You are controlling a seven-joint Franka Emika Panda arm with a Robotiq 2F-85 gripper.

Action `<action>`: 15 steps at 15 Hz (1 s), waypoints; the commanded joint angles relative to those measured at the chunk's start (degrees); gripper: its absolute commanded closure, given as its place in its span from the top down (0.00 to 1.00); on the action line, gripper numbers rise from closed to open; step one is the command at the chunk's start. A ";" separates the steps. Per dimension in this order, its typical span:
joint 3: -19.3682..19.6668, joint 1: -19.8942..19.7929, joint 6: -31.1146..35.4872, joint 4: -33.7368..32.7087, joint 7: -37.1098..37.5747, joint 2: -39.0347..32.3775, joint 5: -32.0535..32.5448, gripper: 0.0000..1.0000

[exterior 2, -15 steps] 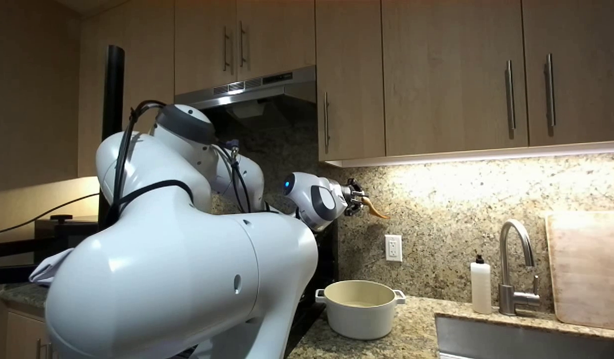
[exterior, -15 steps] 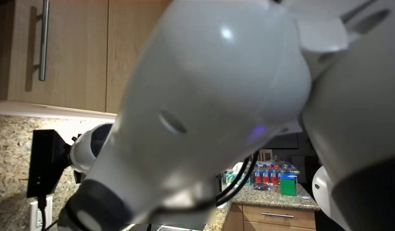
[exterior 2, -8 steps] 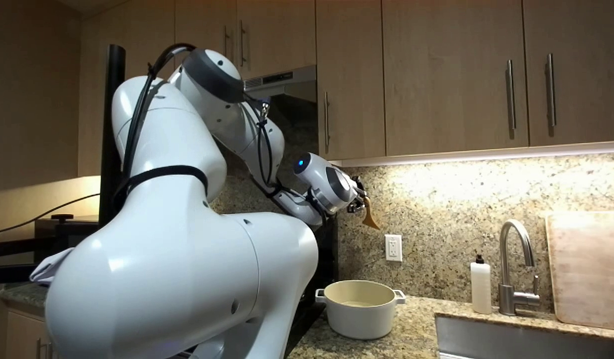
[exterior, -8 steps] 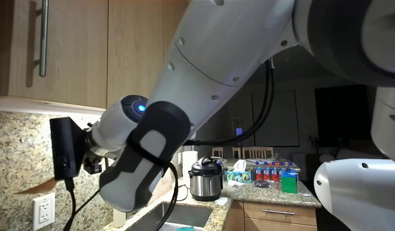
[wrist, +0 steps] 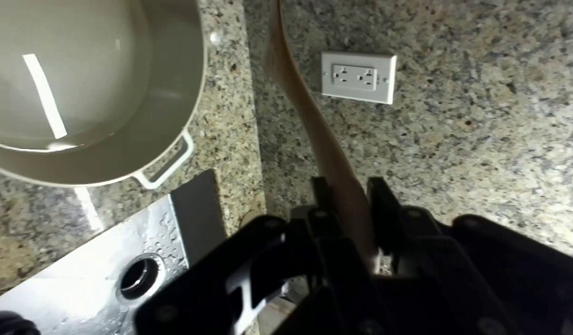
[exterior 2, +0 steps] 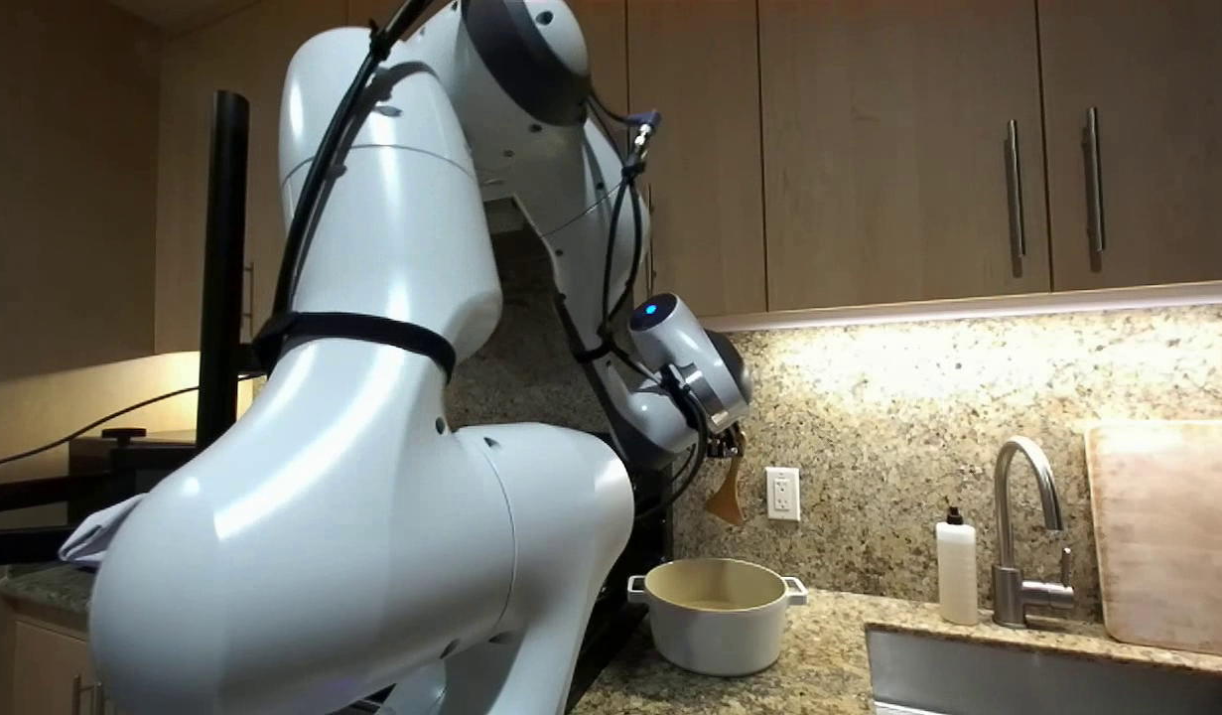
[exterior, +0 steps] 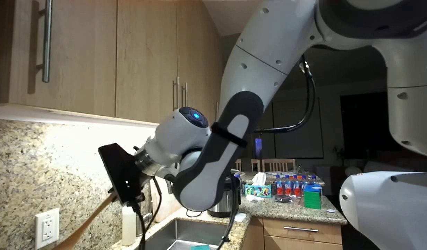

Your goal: Use the cooking stick to stir the contents in the white pot

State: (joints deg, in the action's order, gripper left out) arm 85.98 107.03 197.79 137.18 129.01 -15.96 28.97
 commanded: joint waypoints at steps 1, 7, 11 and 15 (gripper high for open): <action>2.22 -2.21 0.33 5.11 -0.53 14.23 13.59 0.06; 2.76 -20.52 -0.19 12.52 -16.35 27.64 23.82 0.06; 21.19 -16.26 -3.33 8.84 -25.51 39.62 38.16 0.06; 26.88 -12.67 -9.60 2.75 -32.30 52.68 49.81 0.62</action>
State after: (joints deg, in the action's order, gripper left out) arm 111.04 91.75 193.51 144.33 102.45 25.45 72.86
